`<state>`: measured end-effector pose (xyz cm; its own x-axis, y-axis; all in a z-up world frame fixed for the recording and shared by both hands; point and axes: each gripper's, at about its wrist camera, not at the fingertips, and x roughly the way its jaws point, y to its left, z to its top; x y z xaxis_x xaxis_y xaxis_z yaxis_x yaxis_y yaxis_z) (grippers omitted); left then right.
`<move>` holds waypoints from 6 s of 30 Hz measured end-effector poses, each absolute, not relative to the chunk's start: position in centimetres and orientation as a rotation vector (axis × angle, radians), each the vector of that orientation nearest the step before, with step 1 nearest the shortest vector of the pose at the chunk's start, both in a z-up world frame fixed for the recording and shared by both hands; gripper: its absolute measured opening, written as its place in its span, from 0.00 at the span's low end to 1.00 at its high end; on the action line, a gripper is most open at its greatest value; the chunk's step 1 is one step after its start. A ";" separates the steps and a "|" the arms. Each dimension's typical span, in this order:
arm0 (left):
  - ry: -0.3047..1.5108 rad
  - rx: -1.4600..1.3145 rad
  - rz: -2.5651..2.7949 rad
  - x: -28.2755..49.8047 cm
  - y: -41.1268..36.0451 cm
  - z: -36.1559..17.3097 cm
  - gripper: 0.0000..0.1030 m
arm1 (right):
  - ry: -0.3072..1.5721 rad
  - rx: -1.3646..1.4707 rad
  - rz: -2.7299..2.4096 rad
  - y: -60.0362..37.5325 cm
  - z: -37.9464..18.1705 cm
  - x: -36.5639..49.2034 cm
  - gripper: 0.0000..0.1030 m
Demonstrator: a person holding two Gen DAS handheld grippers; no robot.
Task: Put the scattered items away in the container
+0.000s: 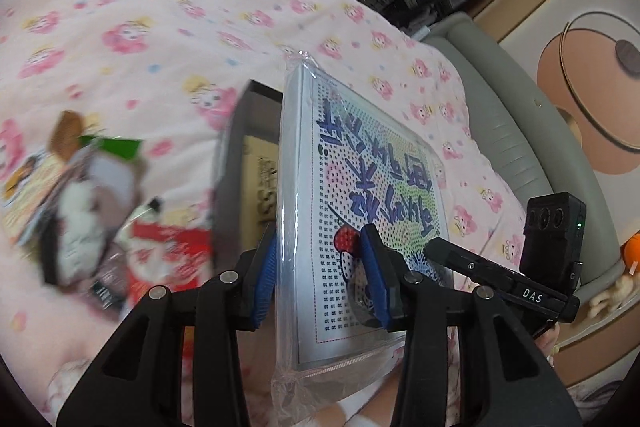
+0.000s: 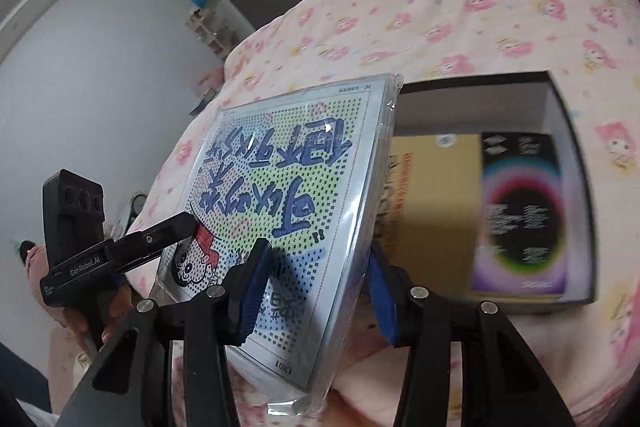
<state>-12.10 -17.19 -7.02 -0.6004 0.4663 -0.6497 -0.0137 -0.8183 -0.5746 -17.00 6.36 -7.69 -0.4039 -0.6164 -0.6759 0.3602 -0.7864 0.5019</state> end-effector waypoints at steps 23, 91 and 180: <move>-0.545 -1.578 2.525 -23.3 -10.7 -14.0 0.52 | -0.376 1.426 -2.098 11.7 -16.4 -28.3 0.43; -0.455 -1.692 2.199 -24.7 -2.0 -15.5 0.36 | 0.080 1.383 -2.374 11.5 -11.7 -27.6 0.42; -0.424 -1.803 2.319 -23.5 -4.1 -16.0 0.24 | -0.092 1.378 -2.249 11.1 -12.8 -28.0 0.43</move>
<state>-23.47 -4.08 -16.01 -0.2521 0.3074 -0.9176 0.0369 -0.9444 -0.3266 -28.01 11.08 -12.80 -0.3648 -0.4441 -0.8184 0.3761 -0.8743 0.3068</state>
